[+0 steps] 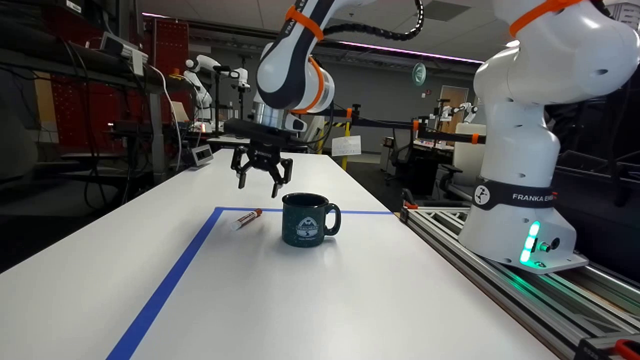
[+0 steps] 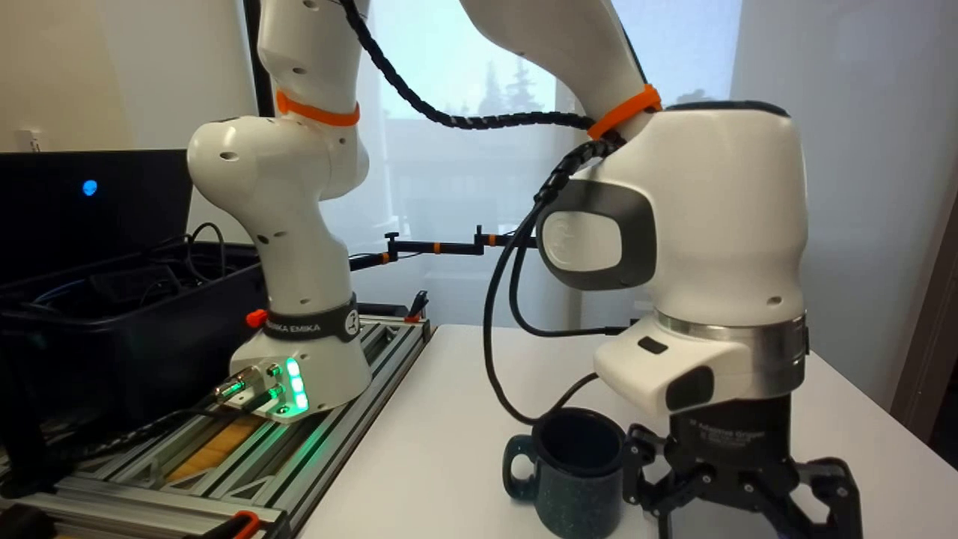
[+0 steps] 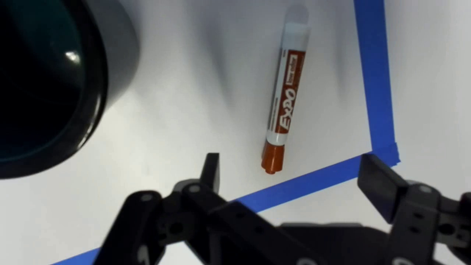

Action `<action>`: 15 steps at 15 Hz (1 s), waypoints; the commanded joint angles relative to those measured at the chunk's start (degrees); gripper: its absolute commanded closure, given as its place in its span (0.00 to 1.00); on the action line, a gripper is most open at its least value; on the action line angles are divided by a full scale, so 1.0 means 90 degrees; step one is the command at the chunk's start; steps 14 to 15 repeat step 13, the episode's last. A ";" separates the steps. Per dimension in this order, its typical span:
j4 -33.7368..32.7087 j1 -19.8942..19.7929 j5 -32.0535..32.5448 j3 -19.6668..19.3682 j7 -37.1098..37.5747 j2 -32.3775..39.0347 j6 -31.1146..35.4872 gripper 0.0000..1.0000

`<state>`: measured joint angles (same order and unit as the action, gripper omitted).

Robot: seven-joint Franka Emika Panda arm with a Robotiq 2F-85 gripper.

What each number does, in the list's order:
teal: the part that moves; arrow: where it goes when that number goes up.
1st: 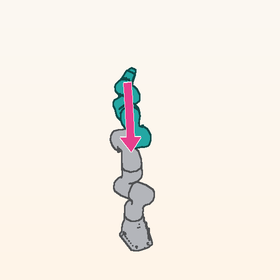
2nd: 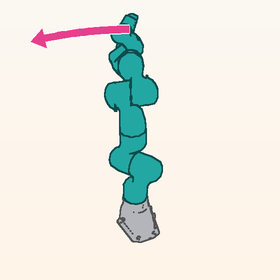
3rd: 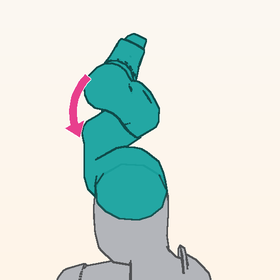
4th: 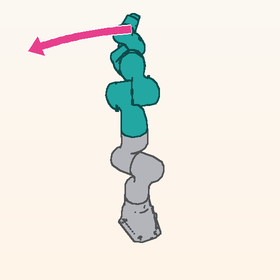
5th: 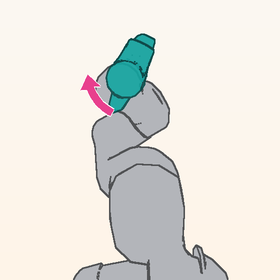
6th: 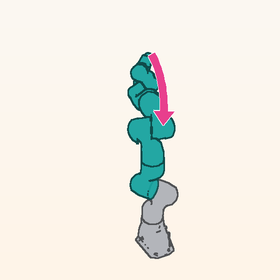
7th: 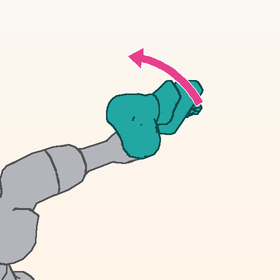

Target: Take the maker out of the cup

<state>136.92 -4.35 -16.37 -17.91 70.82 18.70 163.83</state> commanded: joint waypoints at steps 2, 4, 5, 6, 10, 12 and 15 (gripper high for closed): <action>0.0445 0.1259 0.1736 -0.1297 0.1451 -0.1029 -0.0605 0.00; 0.0198 0.0672 0.1556 -0.0718 0.1243 -0.0655 -0.0411 0.00; 0.0226 0.0719 0.1677 -0.0765 0.1361 -0.0766 -0.0485 0.00; 0.0259 0.0731 0.1704 -0.0777 0.1383 -0.0831 -0.0497 0.00; 0.0317 0.0735 0.1709 -0.0794 0.1385 -0.0853 -0.0497 0.00; 0.0318 0.0736 0.1710 -0.0794 0.1385 -0.0854 -0.0497 0.00; 0.0319 0.0736 0.1710 -0.0794 0.1385 -0.0854 -0.0497 0.00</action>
